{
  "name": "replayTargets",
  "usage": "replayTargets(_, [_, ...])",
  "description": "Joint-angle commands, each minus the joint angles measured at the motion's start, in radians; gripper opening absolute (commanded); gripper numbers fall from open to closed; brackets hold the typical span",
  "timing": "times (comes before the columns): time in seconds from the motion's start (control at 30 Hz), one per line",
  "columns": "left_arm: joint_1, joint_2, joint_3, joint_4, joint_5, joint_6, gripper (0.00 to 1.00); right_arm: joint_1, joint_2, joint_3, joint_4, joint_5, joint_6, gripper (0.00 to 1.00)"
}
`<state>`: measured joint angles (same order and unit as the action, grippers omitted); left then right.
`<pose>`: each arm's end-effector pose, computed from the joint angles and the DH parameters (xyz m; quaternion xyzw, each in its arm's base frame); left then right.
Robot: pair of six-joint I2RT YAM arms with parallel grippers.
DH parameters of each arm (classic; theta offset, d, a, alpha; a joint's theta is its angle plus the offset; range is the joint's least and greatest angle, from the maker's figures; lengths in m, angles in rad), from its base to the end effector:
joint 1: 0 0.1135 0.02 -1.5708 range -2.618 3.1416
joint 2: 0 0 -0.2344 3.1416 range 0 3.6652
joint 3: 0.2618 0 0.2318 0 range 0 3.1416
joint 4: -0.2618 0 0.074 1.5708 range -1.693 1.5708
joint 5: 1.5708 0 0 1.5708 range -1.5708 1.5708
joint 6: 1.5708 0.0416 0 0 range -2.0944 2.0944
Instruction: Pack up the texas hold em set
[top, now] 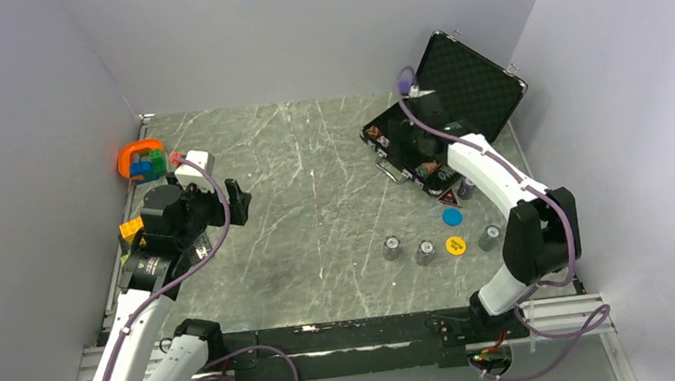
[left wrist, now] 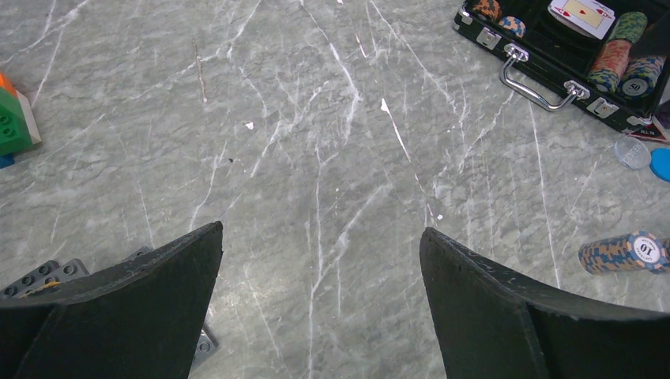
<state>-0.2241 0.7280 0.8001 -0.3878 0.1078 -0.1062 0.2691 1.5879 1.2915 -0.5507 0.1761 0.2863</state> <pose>0.1683 -0.0430 0.3096 0.0792 0.8050 -0.1394 0.5712 0.3218 0.0812 0.2537 0.0391 0.9313 0.0176 0.3617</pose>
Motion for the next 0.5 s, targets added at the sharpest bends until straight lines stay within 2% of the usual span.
replayTargets(0.0, [-0.004, -0.018, 0.018, 0.001, -0.002, 0.001, 0.98, 0.109, -0.009, 0.008, -0.296, -0.014, 0.080, 0.94])
replayTargets(0.17, [-0.004, -0.015, 0.016, 0.003, -0.003, 0.002, 0.98, 0.238, -0.001, -0.007, -0.393, -0.102, 0.104, 0.93])
replayTargets(0.3, [-0.004, -0.014, 0.017, 0.003, -0.004, 0.000, 0.98, 0.305, 0.026, 0.016, -0.455, -0.125, 0.105, 0.93])
replayTargets(0.47, [-0.004, -0.010, 0.016, 0.003, -0.005, 0.000, 0.98, 0.390, 0.092, 0.026, -0.520, -0.111, 0.080, 0.88])
